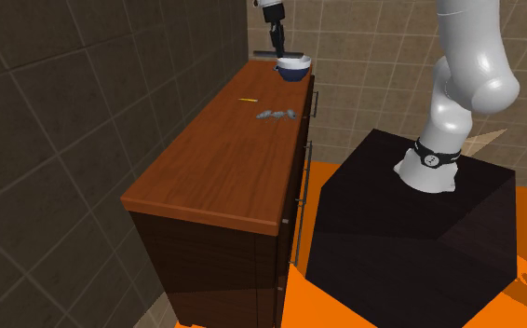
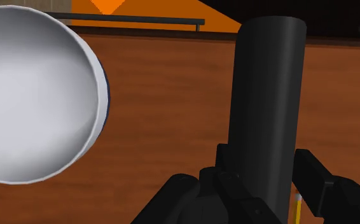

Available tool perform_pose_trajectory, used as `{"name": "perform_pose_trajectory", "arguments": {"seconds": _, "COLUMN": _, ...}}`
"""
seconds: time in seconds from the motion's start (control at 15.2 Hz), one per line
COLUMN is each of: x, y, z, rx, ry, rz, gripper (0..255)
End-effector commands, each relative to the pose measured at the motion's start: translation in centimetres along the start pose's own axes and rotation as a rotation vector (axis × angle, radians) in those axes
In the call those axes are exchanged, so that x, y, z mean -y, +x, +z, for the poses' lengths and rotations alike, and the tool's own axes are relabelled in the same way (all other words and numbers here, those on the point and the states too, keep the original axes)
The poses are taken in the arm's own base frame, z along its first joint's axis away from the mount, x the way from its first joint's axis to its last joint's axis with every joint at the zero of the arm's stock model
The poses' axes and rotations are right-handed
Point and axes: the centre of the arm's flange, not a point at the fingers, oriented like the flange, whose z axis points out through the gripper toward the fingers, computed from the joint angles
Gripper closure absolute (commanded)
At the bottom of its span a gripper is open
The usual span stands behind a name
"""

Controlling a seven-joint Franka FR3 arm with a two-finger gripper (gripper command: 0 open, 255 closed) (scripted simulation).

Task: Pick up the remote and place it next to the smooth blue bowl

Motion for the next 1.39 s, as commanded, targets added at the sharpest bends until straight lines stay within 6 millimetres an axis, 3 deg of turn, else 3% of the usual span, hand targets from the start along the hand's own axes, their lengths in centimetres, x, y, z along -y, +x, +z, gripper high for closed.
{"name": "perform_pose_trajectory", "arguments": {"seconds": 0.0, "x": -0.1, "y": 0.2, "z": 1.0, "rx": -0.001, "ry": 0.000, "rz": -0.001, "gripper": 255}}
{"name": "perform_pose_trajectory", "arguments": {"seconds": 1.32, "x": -0.4, "y": 2.6, "z": 11.3, "rx": -0.001, "ry": 0.000, "rz": -0.001, "gripper": 255}}
